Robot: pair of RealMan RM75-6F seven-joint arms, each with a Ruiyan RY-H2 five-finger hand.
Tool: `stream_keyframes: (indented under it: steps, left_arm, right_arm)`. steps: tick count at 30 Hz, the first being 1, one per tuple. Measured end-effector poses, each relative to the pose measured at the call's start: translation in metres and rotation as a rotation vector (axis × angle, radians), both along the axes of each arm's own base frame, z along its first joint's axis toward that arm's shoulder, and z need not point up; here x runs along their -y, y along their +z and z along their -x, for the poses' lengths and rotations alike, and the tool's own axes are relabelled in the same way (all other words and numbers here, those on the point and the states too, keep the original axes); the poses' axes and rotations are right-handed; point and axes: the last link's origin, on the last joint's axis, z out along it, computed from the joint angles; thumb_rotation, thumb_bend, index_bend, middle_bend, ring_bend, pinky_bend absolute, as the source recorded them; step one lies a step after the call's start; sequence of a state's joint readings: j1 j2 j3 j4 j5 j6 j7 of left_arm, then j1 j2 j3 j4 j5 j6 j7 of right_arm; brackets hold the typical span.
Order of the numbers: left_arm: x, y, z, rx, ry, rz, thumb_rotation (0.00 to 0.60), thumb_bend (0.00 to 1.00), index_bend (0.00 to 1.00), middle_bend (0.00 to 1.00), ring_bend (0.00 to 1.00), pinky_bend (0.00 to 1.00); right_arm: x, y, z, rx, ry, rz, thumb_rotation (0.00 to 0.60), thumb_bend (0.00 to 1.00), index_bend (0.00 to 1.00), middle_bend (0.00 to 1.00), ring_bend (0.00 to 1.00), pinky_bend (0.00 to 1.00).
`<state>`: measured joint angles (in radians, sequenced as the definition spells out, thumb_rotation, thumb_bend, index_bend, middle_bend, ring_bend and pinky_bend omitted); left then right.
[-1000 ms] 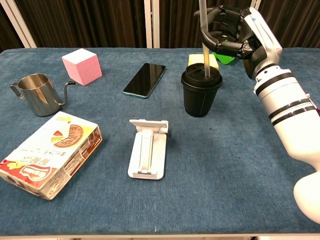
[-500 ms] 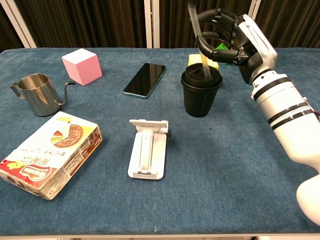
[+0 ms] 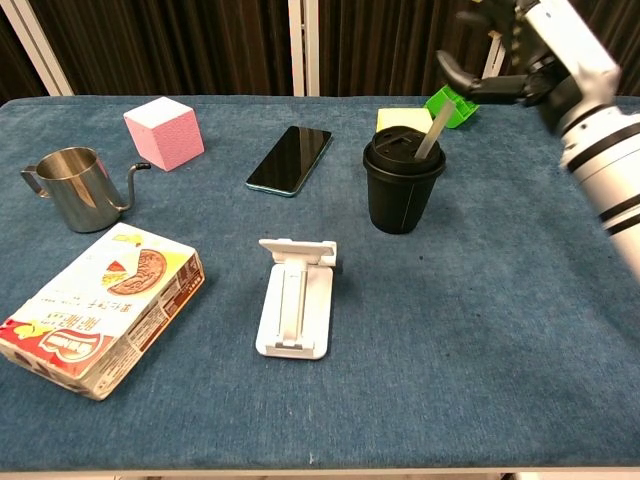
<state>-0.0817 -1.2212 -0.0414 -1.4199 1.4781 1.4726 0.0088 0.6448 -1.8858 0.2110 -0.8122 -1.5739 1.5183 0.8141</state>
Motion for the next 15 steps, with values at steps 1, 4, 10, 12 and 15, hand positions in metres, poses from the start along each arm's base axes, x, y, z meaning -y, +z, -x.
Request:
stream_keyframes:
  steps: [1, 4, 10, 12, 15]
  left_arm:
    - [-0.001, 0.000, 0.000, 0.003, -0.001, 0.000, 0.600, 0.03, 0.15, 0.17, 0.00, 0.00]
    - [-0.002, -0.002, -0.001, 0.008, -0.006, 0.003, 0.600, 0.03, 0.15, 0.17, 0.01, 0.00]
    - [-0.002, -0.005, -0.002, 0.021, -0.007, 0.000, 0.600, 0.03, 0.15, 0.17, 0.01, 0.00]
    - [-0.001, -0.004, -0.002, 0.024, -0.006, -0.006, 0.600, 0.03, 0.15, 0.17, 0.01, 0.00]
    - [0.001, -0.005, -0.002, 0.032, -0.003, -0.016, 0.600, 0.03, 0.15, 0.17, 0.00, 0.00]
  right_arm:
    - [0.001, 0.008, 0.005, -0.054, -0.008, 0.026, 0.600, 0.42, 0.21, 0.23, 0.08, 0.14]
    - [0.002, 0.040, 0.022, -0.248, -0.057, 0.114, 0.600, 0.32, 0.14, 0.19, 0.04, 0.10]
    - [-0.024, 0.106, 0.048, -0.580, -0.228, 0.196, 0.600, 0.32, 0.01, 0.10, 0.00, 0.02]
    - [-0.042, 0.130, 0.060, -0.656, -0.310, 0.182, 0.600, 0.32, 0.01, 0.09, 0.00, 0.01]
    - [-0.077, 0.158, 0.086, -0.726, -0.452, 0.133, 0.600, 0.32, 0.01, 0.08, 0.00, 0.00]
